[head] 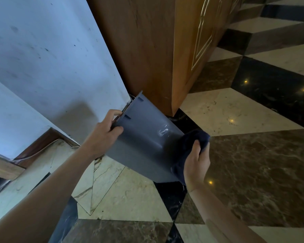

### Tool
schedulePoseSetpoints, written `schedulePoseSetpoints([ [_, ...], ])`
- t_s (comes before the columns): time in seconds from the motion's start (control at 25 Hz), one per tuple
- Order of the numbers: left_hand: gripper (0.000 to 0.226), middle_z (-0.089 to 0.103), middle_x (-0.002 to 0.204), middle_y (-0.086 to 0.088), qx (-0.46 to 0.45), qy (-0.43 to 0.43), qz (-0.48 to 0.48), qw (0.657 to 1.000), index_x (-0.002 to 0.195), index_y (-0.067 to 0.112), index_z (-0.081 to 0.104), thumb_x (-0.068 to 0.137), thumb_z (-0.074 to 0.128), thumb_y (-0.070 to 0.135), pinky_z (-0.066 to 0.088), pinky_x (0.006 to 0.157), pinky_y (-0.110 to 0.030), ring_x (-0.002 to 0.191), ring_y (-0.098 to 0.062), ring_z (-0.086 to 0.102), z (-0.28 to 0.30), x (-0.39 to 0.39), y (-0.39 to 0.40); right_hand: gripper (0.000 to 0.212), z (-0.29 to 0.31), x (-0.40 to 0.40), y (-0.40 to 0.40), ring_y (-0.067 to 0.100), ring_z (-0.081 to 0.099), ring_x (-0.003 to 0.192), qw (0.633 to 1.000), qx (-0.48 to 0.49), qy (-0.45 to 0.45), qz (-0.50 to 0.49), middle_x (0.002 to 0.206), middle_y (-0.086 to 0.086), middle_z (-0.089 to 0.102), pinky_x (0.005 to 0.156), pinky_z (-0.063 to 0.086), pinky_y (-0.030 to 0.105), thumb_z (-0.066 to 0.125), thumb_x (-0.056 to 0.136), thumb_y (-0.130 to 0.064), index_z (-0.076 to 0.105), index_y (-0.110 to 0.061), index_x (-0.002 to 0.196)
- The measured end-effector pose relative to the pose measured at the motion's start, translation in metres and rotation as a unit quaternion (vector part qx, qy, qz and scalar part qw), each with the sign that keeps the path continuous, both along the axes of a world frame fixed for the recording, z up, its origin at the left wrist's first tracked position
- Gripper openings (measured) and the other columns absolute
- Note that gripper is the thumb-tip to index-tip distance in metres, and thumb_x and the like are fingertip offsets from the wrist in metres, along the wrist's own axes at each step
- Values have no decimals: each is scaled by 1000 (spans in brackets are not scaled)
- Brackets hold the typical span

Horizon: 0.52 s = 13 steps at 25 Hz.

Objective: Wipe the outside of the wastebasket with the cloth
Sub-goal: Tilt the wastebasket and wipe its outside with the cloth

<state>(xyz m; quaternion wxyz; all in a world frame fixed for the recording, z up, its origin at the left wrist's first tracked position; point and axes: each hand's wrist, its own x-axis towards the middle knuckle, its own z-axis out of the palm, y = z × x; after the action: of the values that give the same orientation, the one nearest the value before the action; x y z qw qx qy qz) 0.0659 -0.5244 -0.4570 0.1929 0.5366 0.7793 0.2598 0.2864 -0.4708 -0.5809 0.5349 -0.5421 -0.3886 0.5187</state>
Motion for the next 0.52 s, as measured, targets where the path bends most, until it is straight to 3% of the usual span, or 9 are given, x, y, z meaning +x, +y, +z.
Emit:
schedulePoseSetpoints([
  [0.12,47,68,95,-7,-32,124,26,991,122,34,31,85,43,60,54,71,-47,77,-31,62,-5,3,4,44,-4,-5,-9,-23,55,96,1000,14,-13,23,99,-48,59,80,38,1,41,104,-34,48,-77,101],
  [0.24,63,69,98,-3,3,243,24,970,138,31,25,87,43,63,55,67,-42,80,-29,65,-14,11,12,31,-12,-9,-16,-2,62,99,998,45,-25,30,102,-21,66,86,46,28,41,102,-33,53,-62,103],
  [0.32,68,70,102,0,32,277,13,960,145,31,21,89,43,62,57,68,-42,79,-24,65,-19,15,14,30,-8,-10,-18,7,64,99,997,65,-27,30,102,-17,66,83,46,30,40,102,-34,54,-61,101],
  [0.4,71,70,106,1,61,296,3,953,148,32,20,89,45,62,56,68,-39,75,-18,61,-25,18,12,31,7,-11,-14,0,63,98,997,82,-3,17,102,-24,66,82,46,27,40,101,-36,54,-64,104],
  [0.44,71,70,108,1,76,300,-1,951,148,31,21,89,47,61,55,66,-36,75,-17,61,-26,20,11,29,15,-11,-10,-2,63,102,996,92,18,0,106,-26,66,85,48,28,40,101,-38,54,-63,109],
  [0.52,71,70,112,-1,89,284,-3,955,149,31,24,89,51,58,50,64,-29,77,-16,61,-27,22,11,29,28,-10,-2,9,60,117,990,134,40,-35,122,-12,65,100,48,42,41,100,-38,56,-46,123],
])
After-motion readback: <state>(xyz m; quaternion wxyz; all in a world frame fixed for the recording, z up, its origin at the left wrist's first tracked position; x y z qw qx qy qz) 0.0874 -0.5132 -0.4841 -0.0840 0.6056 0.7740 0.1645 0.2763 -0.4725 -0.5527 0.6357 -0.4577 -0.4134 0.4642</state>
